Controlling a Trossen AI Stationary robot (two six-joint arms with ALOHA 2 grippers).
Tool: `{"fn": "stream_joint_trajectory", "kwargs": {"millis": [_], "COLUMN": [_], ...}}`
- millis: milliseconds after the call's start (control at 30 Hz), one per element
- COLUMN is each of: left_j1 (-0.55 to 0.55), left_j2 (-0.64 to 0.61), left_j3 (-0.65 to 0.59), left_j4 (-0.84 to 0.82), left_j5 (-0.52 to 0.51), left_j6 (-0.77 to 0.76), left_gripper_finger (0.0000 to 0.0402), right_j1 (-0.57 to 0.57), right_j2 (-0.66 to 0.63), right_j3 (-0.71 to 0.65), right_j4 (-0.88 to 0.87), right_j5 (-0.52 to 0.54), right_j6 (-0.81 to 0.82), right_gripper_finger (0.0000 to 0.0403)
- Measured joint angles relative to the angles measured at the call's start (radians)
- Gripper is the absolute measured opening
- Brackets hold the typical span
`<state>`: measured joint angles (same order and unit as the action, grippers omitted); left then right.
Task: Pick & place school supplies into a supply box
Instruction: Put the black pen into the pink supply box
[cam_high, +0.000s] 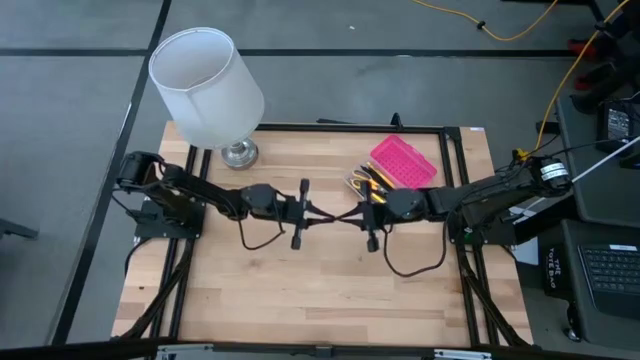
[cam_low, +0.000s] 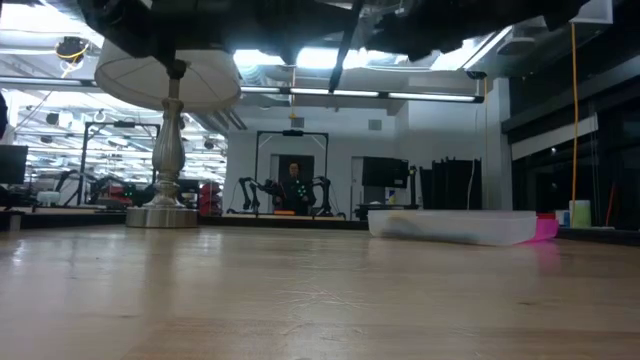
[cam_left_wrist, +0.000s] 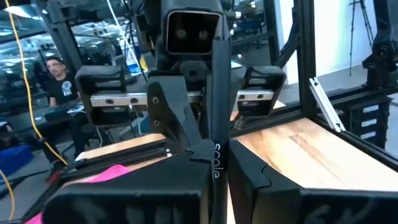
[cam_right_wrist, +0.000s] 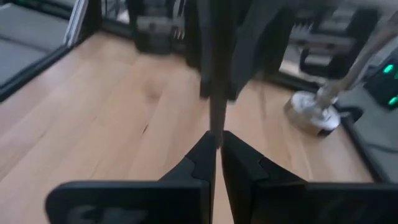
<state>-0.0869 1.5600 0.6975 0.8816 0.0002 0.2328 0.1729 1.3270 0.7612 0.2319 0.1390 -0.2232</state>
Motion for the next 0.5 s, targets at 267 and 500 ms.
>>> {"fn": "stream_joint_trajectory", "kwargs": {"millis": [267,500], "left_j1": [0.007,0.015], "left_j2": [-0.005,-0.009], "left_j3": [0.0,0.0], "left_j4": [-0.025,-0.024], "left_j5": [-0.035,-0.044], "left_j6": [0.022,0.089], "left_gripper_finger": [0.0014,0.0013], "right_j1": [-0.02,-0.02], "right_j2": [-0.033,-0.047], "right_j3": [0.0,0.0], "right_j4": [0.102,0.117], "right_j5": [0.004,-0.015], "right_j6": [-0.031,0.016], "right_gripper_finger": [0.0042,0.0099]}}
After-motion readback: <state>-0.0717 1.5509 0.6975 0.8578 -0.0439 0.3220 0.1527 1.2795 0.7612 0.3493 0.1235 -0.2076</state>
